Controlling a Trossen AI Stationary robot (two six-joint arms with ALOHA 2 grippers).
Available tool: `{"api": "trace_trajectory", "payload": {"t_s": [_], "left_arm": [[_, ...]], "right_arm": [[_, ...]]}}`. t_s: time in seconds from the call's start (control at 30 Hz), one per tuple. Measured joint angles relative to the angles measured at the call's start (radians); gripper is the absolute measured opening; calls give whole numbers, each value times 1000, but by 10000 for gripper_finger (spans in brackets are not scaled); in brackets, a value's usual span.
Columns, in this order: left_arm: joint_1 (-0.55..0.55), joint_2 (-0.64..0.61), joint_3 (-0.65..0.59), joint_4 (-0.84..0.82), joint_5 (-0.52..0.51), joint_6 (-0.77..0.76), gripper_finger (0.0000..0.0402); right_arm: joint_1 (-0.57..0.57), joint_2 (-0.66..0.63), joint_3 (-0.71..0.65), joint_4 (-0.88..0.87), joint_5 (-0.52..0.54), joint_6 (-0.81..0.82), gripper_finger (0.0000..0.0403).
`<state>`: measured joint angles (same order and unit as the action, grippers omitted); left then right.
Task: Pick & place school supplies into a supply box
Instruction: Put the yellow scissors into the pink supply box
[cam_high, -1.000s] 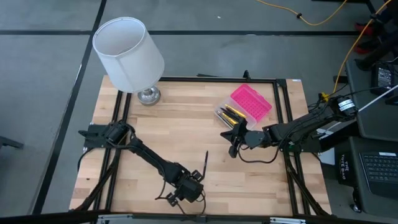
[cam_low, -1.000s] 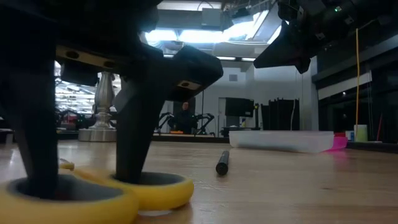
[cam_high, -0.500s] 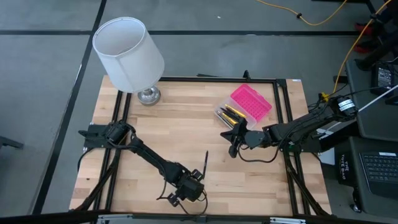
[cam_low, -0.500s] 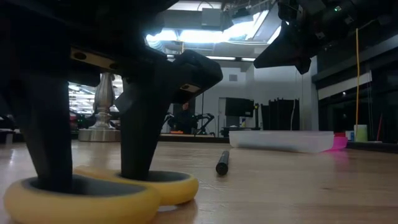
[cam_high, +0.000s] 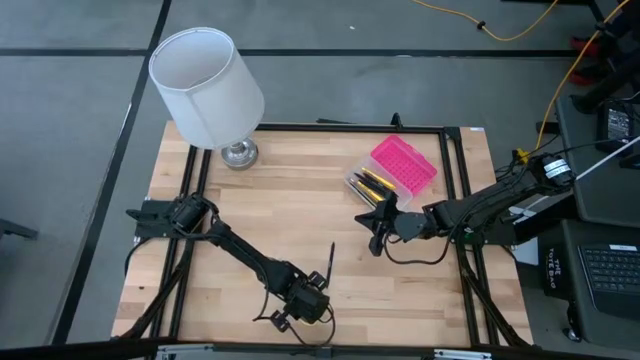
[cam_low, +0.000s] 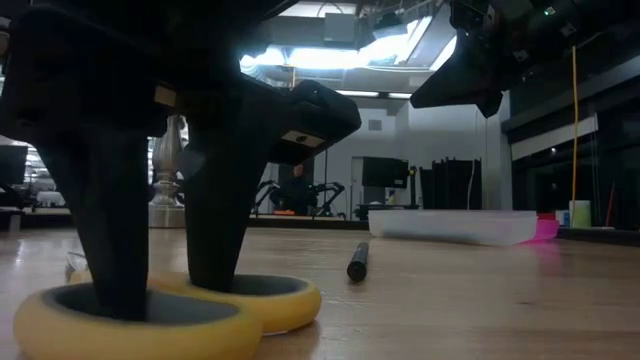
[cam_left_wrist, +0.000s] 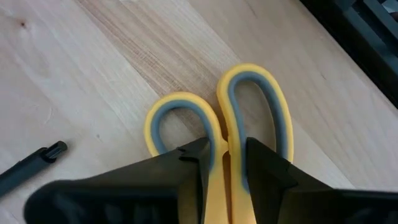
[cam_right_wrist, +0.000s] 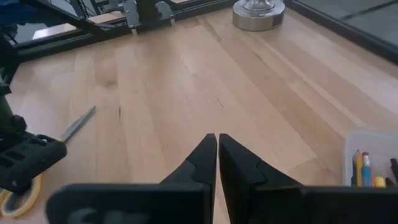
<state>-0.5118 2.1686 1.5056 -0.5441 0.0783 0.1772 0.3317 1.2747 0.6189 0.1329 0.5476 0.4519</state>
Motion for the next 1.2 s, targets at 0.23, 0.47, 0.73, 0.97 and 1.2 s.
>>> {"api": "trace_trajectory", "payload": {"t_s": [0.23, 0.47, 0.73, 0.97, 1.2], "left_arm": [[-5, -13, 48, -39, -20, 49, 67], [-2, -108, 51, -78, -80, 38, 67], [4, -252, 52, -143, -113, 52, 67], [4, -350, 54, -140, -167, 61, 67], [7, -363, 20, -77, -172, 46, 67]], "right_arm": [[0, 0, 0, 0, 1, -15, 23], [0, 0, 0, -1, 1, -15, 23], [12, 18, 0, -7, 1, 13, 23], [35, 54, 0, 0, 1, -22, 23], [87, 55, 0, -1, 1, 30, 23]]}}
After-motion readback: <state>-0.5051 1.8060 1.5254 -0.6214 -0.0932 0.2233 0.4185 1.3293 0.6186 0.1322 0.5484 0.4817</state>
